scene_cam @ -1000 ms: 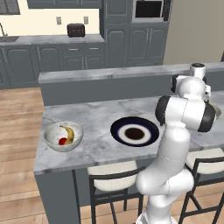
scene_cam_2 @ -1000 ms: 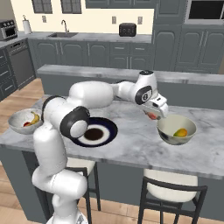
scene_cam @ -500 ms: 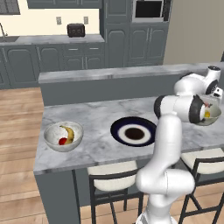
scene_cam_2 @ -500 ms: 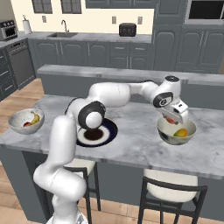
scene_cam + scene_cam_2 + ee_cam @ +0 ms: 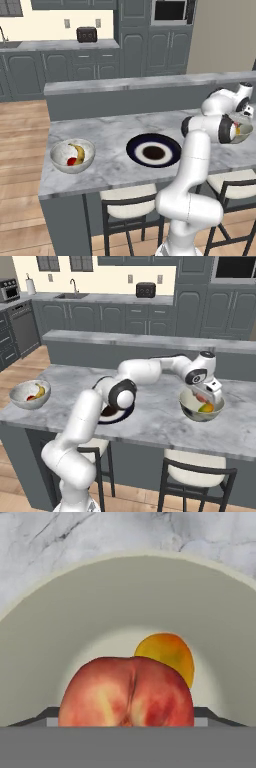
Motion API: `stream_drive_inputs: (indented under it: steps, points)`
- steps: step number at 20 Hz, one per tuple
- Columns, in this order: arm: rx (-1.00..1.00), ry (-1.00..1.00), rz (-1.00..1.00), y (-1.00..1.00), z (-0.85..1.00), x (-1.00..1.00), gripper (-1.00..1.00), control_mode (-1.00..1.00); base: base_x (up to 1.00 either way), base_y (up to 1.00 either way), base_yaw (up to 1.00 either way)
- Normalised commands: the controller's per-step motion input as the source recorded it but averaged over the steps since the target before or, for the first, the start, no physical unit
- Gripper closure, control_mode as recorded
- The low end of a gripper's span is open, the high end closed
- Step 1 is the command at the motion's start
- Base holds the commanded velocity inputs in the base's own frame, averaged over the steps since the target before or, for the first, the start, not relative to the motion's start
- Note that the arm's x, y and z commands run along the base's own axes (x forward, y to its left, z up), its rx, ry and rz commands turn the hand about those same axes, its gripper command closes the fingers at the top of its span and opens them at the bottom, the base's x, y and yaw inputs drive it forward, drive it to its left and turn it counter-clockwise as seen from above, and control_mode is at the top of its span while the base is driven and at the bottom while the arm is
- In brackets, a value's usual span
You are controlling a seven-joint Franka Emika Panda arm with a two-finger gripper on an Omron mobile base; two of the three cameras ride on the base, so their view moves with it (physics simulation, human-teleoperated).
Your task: Take the fruits from the plate on the dining counter and place two fruits in each bowl.
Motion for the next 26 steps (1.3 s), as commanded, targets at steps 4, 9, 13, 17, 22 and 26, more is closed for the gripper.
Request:
stream_drive_inputs:
  steps: [4,9,13,17,22,26]
  points:
    - [0.00,0.01,0.00,0.41,-0.07,0.10,1.00,-1.00,0.00,0.00,0.00]
    - [-0.03,0.01,-0.01,-0.10,-0.51,0.23,1.00,-1.00,0.00,0.00,0.00]
    - [0.01,0.00,0.00,0.00,-0.16,0.03,1.00,-1.00,0.00,0.00,0.00]
    - [0.01,0.00,0.00,0.00,-0.12,0.00,-1.00,-1.00,0.00,0.00,0.00]
    - [0.00,0.00,-0.01,0.00,0.04,-0.14,-1.00,-1.00,0.00,0.00,0.00]
    - [-0.04,0.00,0.00,0.06,0.49,-0.39,-1.00,-1.00,0.00,0.00,0.00]
